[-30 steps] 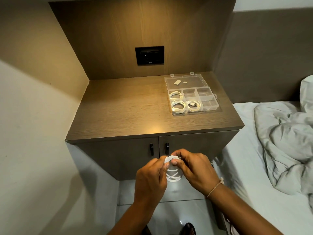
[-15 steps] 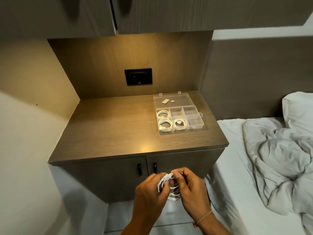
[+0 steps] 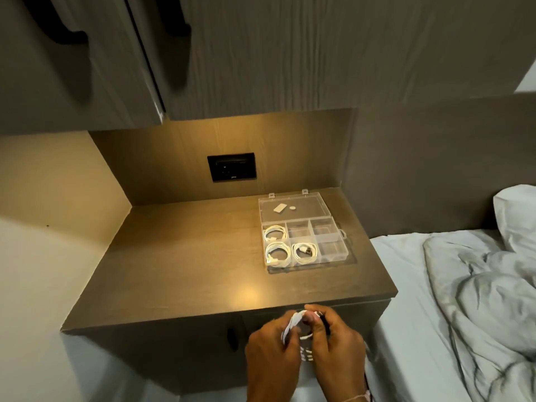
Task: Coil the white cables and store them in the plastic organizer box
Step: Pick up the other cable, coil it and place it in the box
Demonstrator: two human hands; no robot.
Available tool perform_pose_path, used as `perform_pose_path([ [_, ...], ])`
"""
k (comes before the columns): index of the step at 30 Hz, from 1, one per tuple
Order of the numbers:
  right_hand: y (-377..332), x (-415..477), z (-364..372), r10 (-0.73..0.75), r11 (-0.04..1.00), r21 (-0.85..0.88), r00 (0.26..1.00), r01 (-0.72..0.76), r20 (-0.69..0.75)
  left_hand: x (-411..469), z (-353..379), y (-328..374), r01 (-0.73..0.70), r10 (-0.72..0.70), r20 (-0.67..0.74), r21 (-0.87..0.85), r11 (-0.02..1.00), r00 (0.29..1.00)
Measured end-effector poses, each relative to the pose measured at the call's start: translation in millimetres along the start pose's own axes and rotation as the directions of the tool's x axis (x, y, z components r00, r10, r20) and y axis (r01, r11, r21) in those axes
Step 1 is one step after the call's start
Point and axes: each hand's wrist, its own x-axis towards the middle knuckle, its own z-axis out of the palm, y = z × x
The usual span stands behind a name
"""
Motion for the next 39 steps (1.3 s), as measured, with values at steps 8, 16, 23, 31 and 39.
perform_pose_path([
  [8, -29, 115, 5, 0.124, 0.977, 0.126, 0.945, -0.169, 0.302, 117, -6, 1, -0.032, 0.027, 0.099, 0.057, 0.998, 0.995],
  [16, -19, 230, 37, 0.284, 0.936, 0.118, 0.91, -0.332, 0.302, 241, 32, 16, 0.086, -0.118, 0.182, 0.172, 0.981, 0.976],
  [23, 3, 287, 53, 0.364, 0.928, -0.027, 0.889, -0.371, 0.278, 286, 67, 16, 0.185, -0.2, 0.07, 0.173, 0.967, 0.977],
  [31, 8, 312, 60, 0.307, 0.935, -0.269, 0.907, -0.231, 0.288, 298, 90, 15, 0.242, -0.251, 0.002, 0.26, 0.935, 0.968],
  [39, 12, 319, 74, 0.163, 0.844, -0.536, 0.937, 0.03, 0.308, 298, 95, 5, 0.246, -0.258, 0.001, 0.306, 0.92, 0.966],
])
